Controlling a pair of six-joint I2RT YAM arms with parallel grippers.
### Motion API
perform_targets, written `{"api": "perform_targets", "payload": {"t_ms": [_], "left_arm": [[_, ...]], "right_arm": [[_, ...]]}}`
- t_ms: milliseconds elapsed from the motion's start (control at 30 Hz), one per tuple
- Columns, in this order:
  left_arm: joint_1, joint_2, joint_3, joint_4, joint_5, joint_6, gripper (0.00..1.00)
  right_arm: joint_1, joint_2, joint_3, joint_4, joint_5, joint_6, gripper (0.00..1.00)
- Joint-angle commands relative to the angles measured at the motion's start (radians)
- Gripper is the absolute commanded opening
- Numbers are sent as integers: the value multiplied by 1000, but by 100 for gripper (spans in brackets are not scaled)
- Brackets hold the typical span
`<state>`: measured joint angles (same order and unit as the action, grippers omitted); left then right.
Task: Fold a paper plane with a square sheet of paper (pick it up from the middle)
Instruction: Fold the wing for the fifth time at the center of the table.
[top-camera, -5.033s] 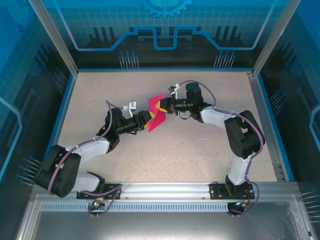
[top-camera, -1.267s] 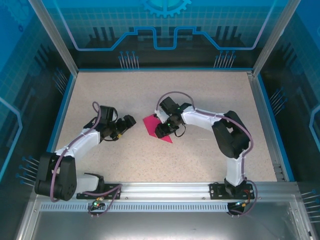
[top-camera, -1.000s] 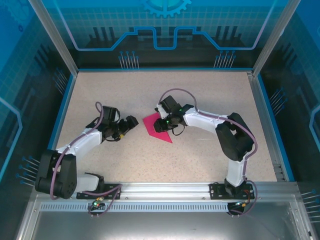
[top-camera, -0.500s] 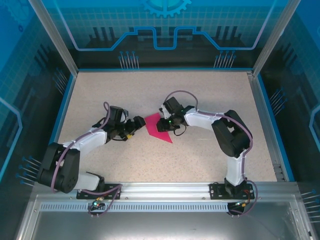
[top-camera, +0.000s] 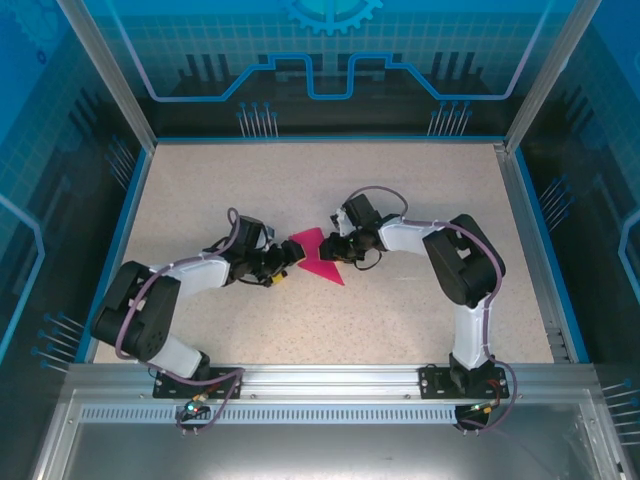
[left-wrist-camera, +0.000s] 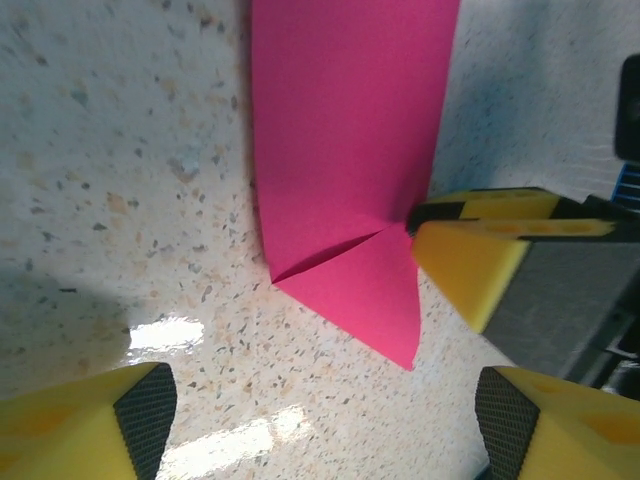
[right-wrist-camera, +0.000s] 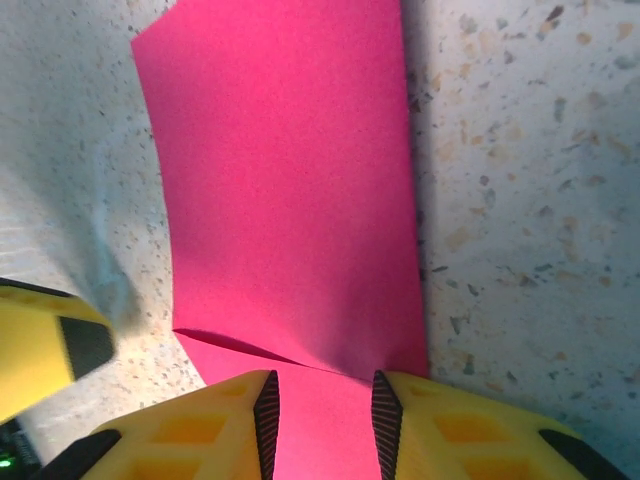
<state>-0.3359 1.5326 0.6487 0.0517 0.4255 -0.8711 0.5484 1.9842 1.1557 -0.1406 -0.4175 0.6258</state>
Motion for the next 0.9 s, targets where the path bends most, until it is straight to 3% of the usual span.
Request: {"api": "perform_targets", "payload": {"t_ms": [0,333,667,867], "left_arm": [[-25,31,45,19,30,-28,81],[-57,119,93,34,17,-104,67],[-58,146,132,30,6,-92,48],[-58,150,152,13,-13,-76,45]], "right_arm": [[-36,37,-41,62,-82,58,34],[-73,47,-71,101,-138,87,34],[-81,49,-78,113,-150,78,34],[-85,49,-83,124,-160,79,34]]}}
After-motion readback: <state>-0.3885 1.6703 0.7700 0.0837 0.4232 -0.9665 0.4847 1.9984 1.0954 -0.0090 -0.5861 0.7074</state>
